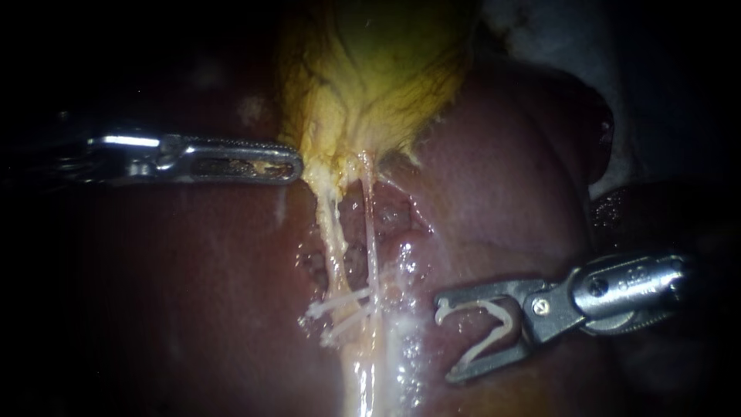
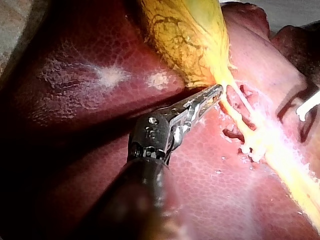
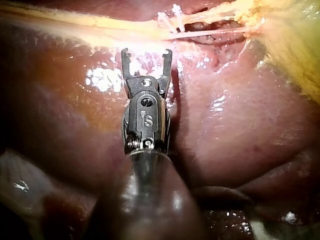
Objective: Clipping third clip left tube
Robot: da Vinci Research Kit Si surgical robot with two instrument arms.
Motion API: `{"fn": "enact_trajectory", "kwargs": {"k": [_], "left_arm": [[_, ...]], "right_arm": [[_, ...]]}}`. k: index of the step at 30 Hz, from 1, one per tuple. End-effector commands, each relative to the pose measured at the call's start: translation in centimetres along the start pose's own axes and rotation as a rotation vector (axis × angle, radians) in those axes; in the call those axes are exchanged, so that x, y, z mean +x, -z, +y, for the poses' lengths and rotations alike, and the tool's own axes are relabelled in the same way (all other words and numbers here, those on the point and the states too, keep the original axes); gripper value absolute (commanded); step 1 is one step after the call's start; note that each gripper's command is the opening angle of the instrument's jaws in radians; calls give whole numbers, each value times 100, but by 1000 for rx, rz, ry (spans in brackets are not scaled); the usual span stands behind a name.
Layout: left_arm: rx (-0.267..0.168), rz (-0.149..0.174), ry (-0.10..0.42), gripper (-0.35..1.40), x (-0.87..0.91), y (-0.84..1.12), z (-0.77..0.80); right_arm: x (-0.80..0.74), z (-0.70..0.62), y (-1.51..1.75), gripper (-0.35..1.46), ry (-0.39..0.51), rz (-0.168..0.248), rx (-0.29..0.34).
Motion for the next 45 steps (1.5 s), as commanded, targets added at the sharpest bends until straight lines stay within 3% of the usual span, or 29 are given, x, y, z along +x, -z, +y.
{"fn": "enact_trajectory", "kwargs": {"k": [1,6,10,16,24,28,31,35,45], "left_arm": [[1,0,0,-35,-1,1,0],[14,5,5,-35,-10,17,-1],[-2,7,15,-35,-28,38,-1],[-18,-16,30,-35,-51,66,-1],[-21,-22,28,-35,-56,72,-1],[-22,-22,28,-35,-56,72,-2],[-22,-22,28,-35,-56,71,-2],[-23,-22,22,-35,-56,71,-3],[-24,-23,22,-35,-56,70,-4]], "right_arm": [[0,0,0,59,0,0,0],[0,1,0,60,0,0,-1],[-1,3,-1,60,-1,0,-2],[-1,4,-1,60,-1,0,-2],[4,8,-1,60,-6,9,12],[20,23,-10,60,-18,20,98],[33,36,-17,59,-21,48,187],[44,46,-23,55,-73,98,257],[58,69,-55,54,-174,195,306]]}}
